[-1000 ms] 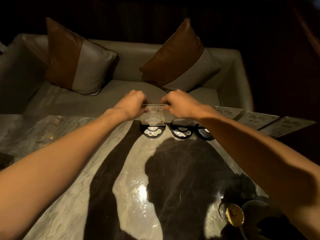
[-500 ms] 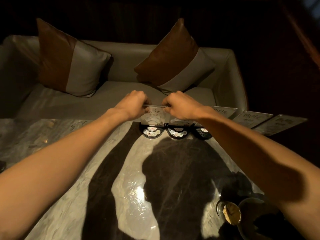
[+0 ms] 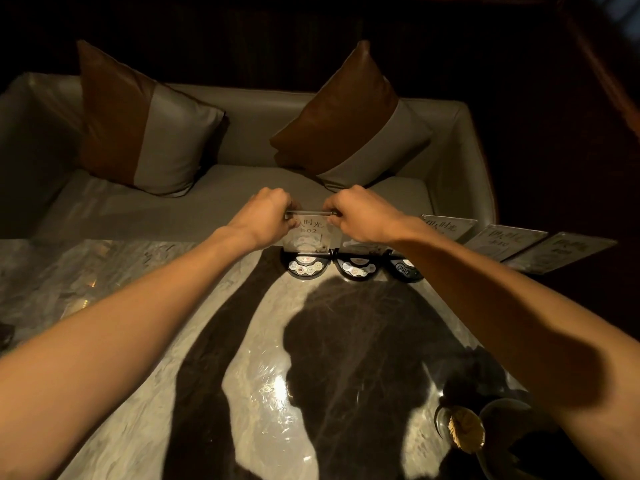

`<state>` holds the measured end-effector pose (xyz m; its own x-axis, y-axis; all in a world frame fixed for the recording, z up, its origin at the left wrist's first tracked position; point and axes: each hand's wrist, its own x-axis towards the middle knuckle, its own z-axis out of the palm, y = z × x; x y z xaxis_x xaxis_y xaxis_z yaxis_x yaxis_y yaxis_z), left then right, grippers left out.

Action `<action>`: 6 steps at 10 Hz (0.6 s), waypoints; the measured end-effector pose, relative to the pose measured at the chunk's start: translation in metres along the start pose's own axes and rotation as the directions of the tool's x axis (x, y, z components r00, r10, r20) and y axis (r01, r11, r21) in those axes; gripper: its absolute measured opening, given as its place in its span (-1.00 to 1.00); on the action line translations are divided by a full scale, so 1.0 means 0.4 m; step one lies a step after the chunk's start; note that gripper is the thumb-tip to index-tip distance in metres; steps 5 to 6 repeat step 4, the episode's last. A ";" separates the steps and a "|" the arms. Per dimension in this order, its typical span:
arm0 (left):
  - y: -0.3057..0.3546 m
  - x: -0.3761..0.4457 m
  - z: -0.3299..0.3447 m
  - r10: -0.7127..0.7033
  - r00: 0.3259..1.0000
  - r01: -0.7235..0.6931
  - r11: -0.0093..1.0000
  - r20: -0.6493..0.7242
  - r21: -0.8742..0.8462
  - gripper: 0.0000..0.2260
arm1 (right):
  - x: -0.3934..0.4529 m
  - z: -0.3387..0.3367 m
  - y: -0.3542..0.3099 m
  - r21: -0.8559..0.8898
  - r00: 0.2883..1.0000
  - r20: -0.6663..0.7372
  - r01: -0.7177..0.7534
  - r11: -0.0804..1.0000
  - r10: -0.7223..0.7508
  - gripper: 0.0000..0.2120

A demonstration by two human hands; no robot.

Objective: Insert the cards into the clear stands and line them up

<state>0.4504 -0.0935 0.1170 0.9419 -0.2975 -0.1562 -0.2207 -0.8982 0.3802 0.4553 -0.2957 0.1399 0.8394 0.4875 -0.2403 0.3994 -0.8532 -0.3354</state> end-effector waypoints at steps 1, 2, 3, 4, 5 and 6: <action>0.006 -0.006 0.000 0.001 1.000 -0.001 1.000 -0.008 -0.012 -0.82 | -0.004 0.003 -0.002 0.011 1.000 -0.011 -0.002 1.000 0.002 -0.84; 0.004 -0.011 0.001 -0.008 1.000 0.008 1.000 0.009 -0.022 -0.81 | -0.006 0.009 0.003 0.031 1.000 0.000 -0.014 0.999 0.014 -0.83; 0.002 -0.019 -0.002 -0.022 0.999 0.023 1.000 0.047 -0.013 -0.68 | -0.011 0.006 -0.003 0.044 1.000 -0.008 -0.027 0.999 0.028 -0.78; 0.003 -0.018 -0.008 -0.031 0.999 0.032 0.999 0.034 -0.020 -0.52 | -0.014 0.003 -0.011 0.032 0.999 -0.019 -0.042 0.999 0.043 -0.64; 0.003 -0.018 -0.008 -0.031 0.999 0.032 0.999 0.034 -0.020 -0.52 | -0.014 0.003 -0.011 0.032 0.999 -0.019 -0.042 0.999 0.043 -0.64; 0.003 -0.018 -0.008 -0.031 0.999 0.032 0.999 0.034 -0.020 -0.52 | -0.014 0.003 -0.011 0.032 0.999 -0.019 -0.042 0.999 0.043 -0.64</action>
